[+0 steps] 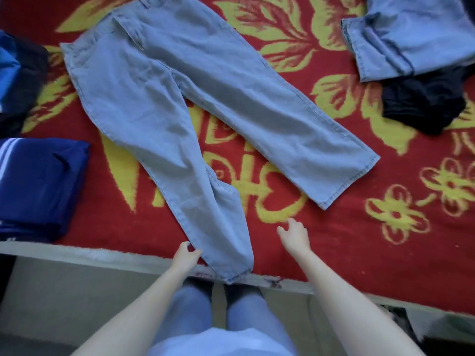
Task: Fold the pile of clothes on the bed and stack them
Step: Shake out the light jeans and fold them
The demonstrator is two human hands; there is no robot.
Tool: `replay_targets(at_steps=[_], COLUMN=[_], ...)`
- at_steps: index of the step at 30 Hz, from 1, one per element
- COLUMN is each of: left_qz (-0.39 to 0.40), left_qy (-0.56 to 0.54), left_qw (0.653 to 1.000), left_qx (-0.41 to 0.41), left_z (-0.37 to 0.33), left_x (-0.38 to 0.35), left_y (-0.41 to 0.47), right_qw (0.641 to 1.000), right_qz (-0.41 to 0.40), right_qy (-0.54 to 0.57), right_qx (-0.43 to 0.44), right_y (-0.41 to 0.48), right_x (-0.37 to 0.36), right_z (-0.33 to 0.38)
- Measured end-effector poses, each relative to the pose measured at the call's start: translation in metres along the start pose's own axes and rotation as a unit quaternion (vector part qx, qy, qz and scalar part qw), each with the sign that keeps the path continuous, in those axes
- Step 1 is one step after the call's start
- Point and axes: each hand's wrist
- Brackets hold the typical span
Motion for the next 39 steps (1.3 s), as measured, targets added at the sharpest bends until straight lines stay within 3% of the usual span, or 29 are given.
replay_targets(at_steps=[4, 10, 12, 15, 19, 25, 27, 29, 30, 32, 35, 37, 39], left_qz=[0.003, 0.019, 0.023, 0.034, 0.064, 0.184, 0.169, 0.14, 0.122, 0.087, 0.059, 0.045, 0.026], left_qy=[-0.017, -0.032, -0.036, -0.077, -0.293, -0.487, -0.505, -0.501, -0.491, -0.469, -0.432, -0.373, -0.309], left_qw=[1.0, 0.999, 0.999, 0.996, 0.954, 0.854, 0.845, 0.852, 0.861, 0.879, 0.9, 0.927, 0.95], left_qx=[0.013, 0.014, 0.021, 0.038, 0.004, -0.011, -0.04, -0.06, -0.057, -0.026, -0.007, 0.014, 0.037], left_z=[0.018, 0.042, 0.049, 0.046, 0.019, -0.033, -0.039, -0.038, -0.034, -0.019, -0.004, -0.001, -0.001], left_x=[0.002, 0.028, 0.036, 0.043, 0.039, 0.01, 0.003, 0.002, 0.004, 0.004, 0.002, -0.004, -0.005], left_y=[0.006, 0.004, 0.004, 0.003, 0.001, -0.001, 0.0, -0.002, -0.005, -0.006, -0.014, -0.013, -0.009], right_qw=[0.995, 0.971, 0.952, 0.949, 0.942, 0.869, 0.826, 0.758, 0.741, 0.771, 0.863, 0.906, 0.947], right_qz=[0.083, 0.108, 0.143, 0.168, 0.151, 0.21, 0.238, 0.272, 0.277, 0.242, 0.089, 0.003, -0.008], right_qy=[0.055, 0.192, 0.264, 0.266, 0.286, 0.437, 0.505, 0.592, 0.612, 0.589, 0.49, 0.407, 0.293], right_qx=[-0.002, -0.094, -0.064, 0.017, 0.089, 0.099, 0.076, 0.022, 0.002, -0.02, -0.087, -0.116, -0.132], right_y=[-0.01, -0.01, -0.015, -0.038, -0.081, -0.109, -0.108, -0.103, -0.099, -0.091, -0.079, -0.075, -0.076], right_x=[-0.071, -0.094, -0.087, -0.059, -0.014, -0.001, -0.005, -0.006, -0.007, -0.009, -0.018, -0.027, -0.036], right_z=[0.027, 0.056, 0.059, 0.064, 0.051, 0.053, 0.055, 0.051, 0.047, 0.039, 0.024, 0.012, 0.007])
Point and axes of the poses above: each hand's wrist, its own y-axis towards the middle knuckle, its own x-axis out of the back of the hand, z = x × y, and after that the axes turned 10 degrees about z, right-handed
